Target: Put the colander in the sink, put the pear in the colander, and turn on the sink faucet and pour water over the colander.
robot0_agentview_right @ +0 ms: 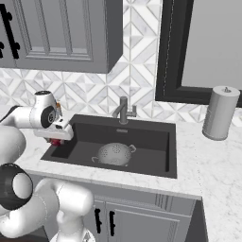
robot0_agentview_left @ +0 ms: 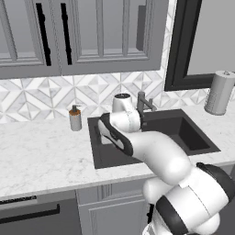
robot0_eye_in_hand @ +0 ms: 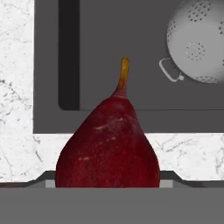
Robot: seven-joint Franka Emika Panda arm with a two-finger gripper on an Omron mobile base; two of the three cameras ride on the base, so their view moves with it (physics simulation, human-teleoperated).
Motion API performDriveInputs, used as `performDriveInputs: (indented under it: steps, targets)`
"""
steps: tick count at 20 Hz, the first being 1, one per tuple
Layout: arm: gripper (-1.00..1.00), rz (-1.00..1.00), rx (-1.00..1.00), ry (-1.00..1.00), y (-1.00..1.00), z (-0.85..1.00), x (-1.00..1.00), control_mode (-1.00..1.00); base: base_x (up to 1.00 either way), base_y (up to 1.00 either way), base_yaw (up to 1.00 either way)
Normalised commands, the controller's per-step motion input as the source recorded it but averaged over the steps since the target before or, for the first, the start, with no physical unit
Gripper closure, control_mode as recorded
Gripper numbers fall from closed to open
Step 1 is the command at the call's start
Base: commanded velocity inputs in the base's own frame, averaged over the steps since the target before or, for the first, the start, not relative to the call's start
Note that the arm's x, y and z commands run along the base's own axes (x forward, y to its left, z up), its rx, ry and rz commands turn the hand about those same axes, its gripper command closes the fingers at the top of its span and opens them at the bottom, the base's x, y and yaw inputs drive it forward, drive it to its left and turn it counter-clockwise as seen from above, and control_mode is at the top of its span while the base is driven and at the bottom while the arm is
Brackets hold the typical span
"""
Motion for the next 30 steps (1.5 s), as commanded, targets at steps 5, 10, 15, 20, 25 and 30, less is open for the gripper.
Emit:
performDriveInputs:
  steps: [5, 10, 15, 20, 25, 30]
  targets:
    - [1.00, 0.00, 0.01, 0.00, -0.98, 0.08, 0.00, -1.00, 0.00, 0.00, 0.00]
    - [1.00, 0.00, 0.02, 0.01, -1.00, 0.04, 0.01, -1.00, 0.00, 0.00, 0.00]
    - [1.00, 0.00, 0.03, 0.00, -0.99, 0.00, 0.10, -1.00, 0.00, 0.00, 0.00]
    - [1.00, 0.00, 0.05, 0.00, -0.99, 0.00, 0.18, -1.00, 0.00, 0.00, 0.00]
    - [1.00, 0.00, 0.07, 0.00, -0.99, 0.00, 0.25, -1.00, 0.00, 0.00, 0.00]
    - [1.00, 0.01, 0.12, 0.00, -0.86, 0.00, 0.38, -1.00, 0.00, 0.00, 0.00]
